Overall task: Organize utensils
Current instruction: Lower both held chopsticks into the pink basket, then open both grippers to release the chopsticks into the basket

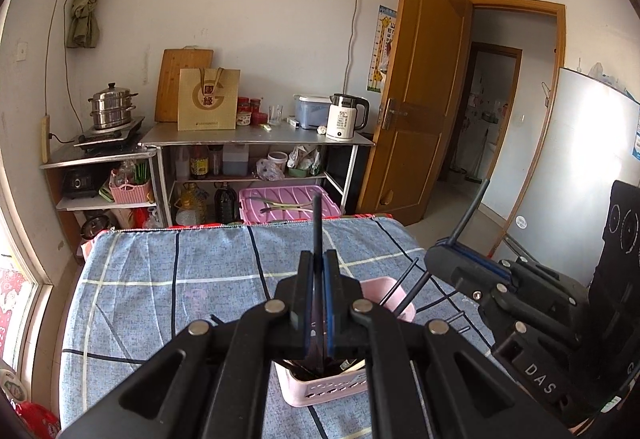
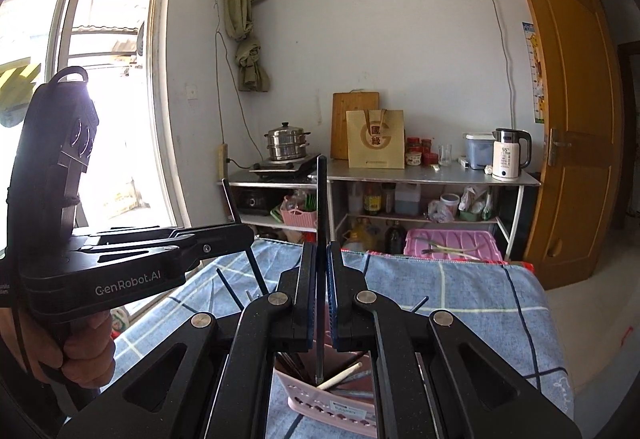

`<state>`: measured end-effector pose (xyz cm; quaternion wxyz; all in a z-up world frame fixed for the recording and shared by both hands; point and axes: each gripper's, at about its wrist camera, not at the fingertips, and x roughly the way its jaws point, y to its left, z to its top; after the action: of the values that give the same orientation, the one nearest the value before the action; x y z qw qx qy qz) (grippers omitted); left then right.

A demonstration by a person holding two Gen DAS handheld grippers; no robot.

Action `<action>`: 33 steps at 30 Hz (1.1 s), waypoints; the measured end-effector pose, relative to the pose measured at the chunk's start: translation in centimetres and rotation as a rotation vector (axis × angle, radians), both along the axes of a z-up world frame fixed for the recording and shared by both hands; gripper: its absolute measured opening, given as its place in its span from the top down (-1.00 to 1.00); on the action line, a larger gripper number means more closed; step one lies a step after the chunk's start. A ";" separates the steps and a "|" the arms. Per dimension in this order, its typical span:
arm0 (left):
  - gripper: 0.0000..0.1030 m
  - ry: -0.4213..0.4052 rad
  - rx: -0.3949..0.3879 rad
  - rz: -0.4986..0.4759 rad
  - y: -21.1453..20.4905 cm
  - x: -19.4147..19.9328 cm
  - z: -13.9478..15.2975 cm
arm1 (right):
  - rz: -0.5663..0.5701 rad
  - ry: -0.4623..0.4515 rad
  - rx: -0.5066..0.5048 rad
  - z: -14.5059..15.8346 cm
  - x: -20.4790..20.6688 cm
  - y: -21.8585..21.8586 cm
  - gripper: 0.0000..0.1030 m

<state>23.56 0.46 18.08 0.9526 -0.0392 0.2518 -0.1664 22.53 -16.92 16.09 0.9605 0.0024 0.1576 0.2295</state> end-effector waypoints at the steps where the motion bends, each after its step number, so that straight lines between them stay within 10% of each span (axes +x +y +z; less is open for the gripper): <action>1: 0.90 0.001 0.002 0.001 0.0 0.2 -0.3 | 0.001 0.013 -0.004 -0.3 0.2 0.1 0.91; 25: 0.87 0.106 0.061 -0.035 -1.6 1.3 -4.7 | -0.019 0.175 -0.077 -4.4 1.2 0.4 0.78; 33: 0.29 0.066 0.023 0.010 0.0 -0.2 -3.7 | -0.021 0.113 -0.062 -2.8 -0.7 -0.7 0.58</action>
<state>23.33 0.44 14.34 0.9449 -0.0348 0.2850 -0.1574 21.87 -17.59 13.24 0.9519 -0.0129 0.2188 0.2140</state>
